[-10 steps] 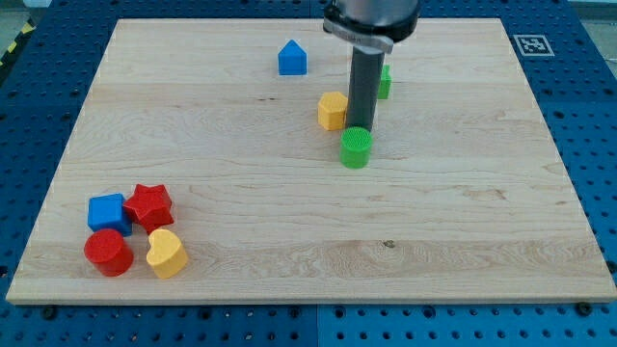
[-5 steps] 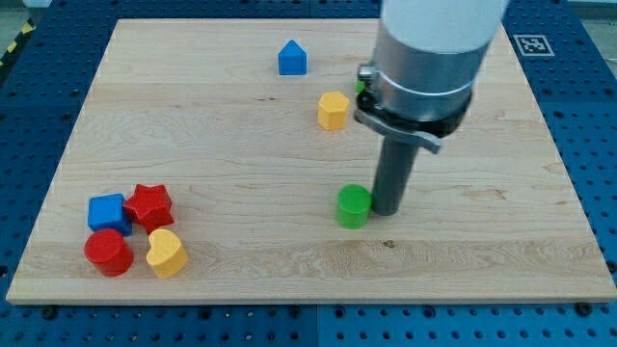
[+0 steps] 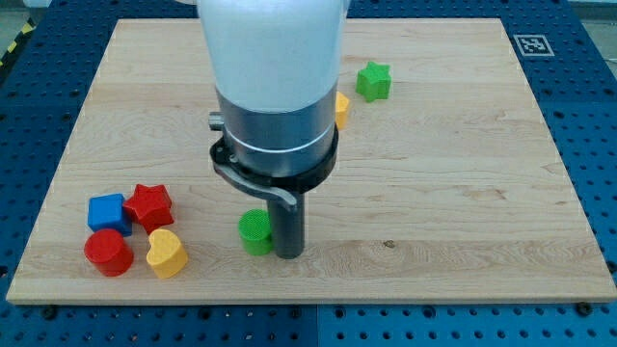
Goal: Slide the green circle closer to yellow heart
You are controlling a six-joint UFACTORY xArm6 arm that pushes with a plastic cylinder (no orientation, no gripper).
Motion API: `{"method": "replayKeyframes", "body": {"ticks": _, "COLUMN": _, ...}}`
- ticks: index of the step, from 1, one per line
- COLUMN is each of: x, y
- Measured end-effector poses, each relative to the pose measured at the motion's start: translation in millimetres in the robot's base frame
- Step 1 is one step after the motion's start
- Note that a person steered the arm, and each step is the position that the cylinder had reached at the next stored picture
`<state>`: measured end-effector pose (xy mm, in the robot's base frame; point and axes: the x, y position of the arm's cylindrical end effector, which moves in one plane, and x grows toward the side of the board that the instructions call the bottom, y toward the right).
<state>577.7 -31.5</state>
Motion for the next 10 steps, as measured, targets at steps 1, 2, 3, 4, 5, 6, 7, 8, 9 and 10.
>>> {"method": "replayKeyframes", "body": {"ticks": 1, "x": -1.5, "y": -19.7}}
{"method": "replayKeyframes", "body": {"ticks": 2, "x": -11.5, "y": -27.1}}
{"method": "replayKeyframes", "body": {"ticks": 3, "x": -17.0, "y": -27.1}}
{"method": "replayKeyframes", "body": {"ticks": 4, "x": -24.8, "y": -26.3}}
{"method": "replayKeyframes", "body": {"ticks": 5, "x": -29.2, "y": -26.3}}
{"method": "replayKeyframes", "body": {"ticks": 6, "x": -29.6, "y": -33.2}}
{"method": "replayKeyframes", "body": {"ticks": 7, "x": -29.6, "y": -51.1}}
{"method": "replayKeyframes", "body": {"ticks": 8, "x": -29.6, "y": -67.6}}
{"method": "replayKeyframes", "body": {"ticks": 9, "x": -29.6, "y": -76.5}}
{"method": "replayKeyframes", "body": {"ticks": 10, "x": -29.7, "y": 3.0}}
